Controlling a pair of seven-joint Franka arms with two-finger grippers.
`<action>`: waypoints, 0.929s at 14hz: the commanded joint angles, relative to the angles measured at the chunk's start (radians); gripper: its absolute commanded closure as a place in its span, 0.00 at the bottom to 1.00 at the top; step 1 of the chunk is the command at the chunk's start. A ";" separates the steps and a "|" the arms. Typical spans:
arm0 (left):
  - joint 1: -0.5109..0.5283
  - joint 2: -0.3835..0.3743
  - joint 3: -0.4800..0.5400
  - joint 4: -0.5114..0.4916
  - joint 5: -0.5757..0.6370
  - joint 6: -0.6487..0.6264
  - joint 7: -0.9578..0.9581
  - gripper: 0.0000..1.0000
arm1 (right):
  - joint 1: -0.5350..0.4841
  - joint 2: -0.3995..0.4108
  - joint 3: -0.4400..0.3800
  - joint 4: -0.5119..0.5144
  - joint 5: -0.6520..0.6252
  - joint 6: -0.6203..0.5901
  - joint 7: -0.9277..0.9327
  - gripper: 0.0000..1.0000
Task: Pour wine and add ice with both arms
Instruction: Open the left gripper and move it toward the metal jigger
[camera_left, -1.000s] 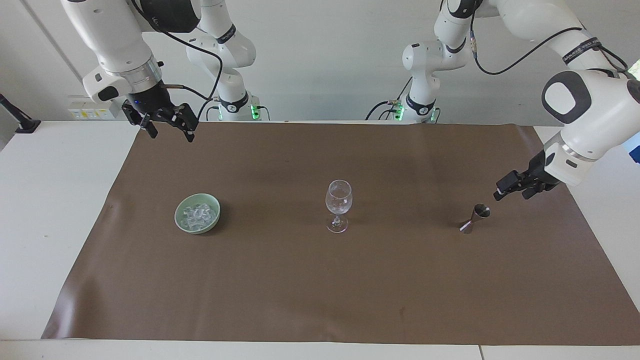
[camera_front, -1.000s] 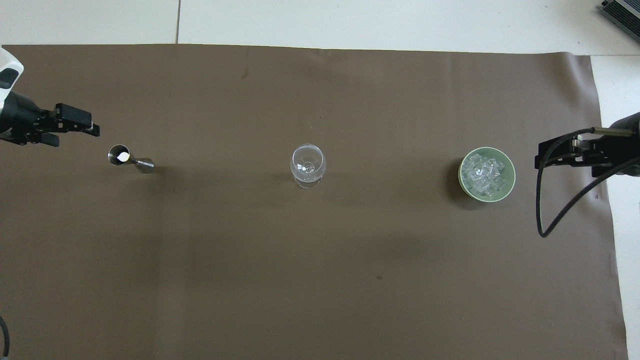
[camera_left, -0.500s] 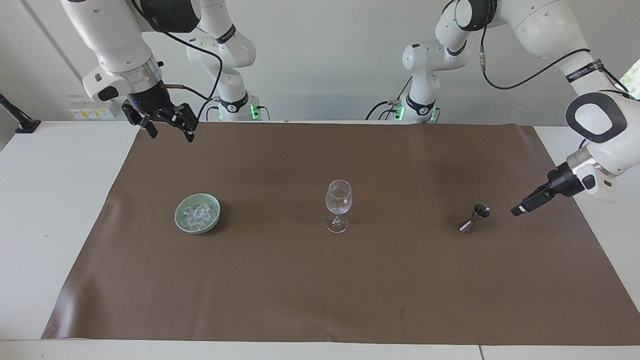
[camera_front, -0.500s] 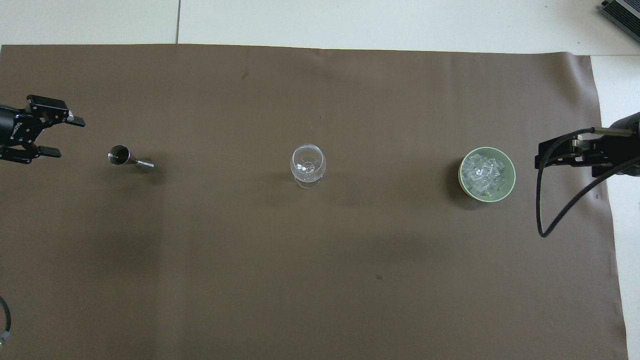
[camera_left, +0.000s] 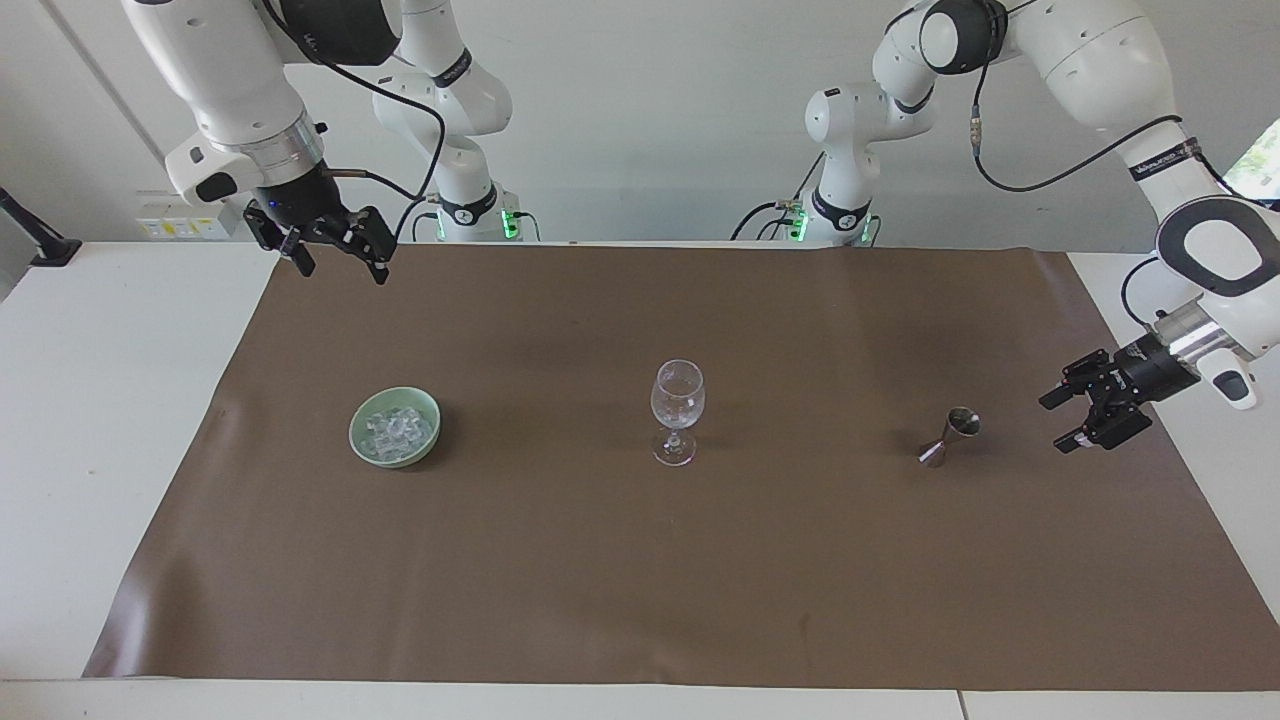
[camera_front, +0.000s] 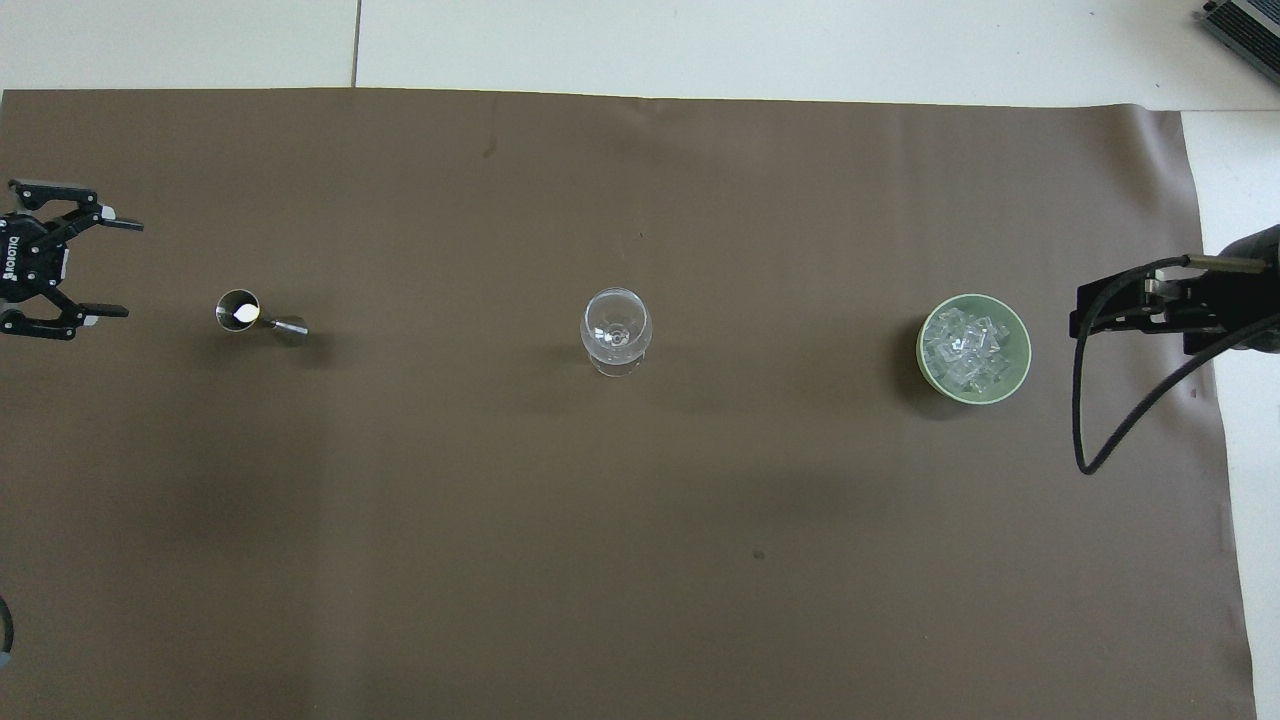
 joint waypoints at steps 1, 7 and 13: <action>0.032 -0.005 -0.001 0.005 -0.040 -0.018 -0.162 0.00 | -0.016 -0.006 0.004 0.000 0.024 0.000 -0.032 0.00; 0.053 -0.008 0.001 0.003 -0.085 -0.098 -0.380 0.00 | -0.016 -0.006 0.004 0.000 0.026 0.000 -0.032 0.00; 0.055 -0.006 0.005 -0.029 -0.135 -0.075 -0.414 0.00 | -0.016 -0.006 0.004 0.000 0.024 0.000 -0.032 0.00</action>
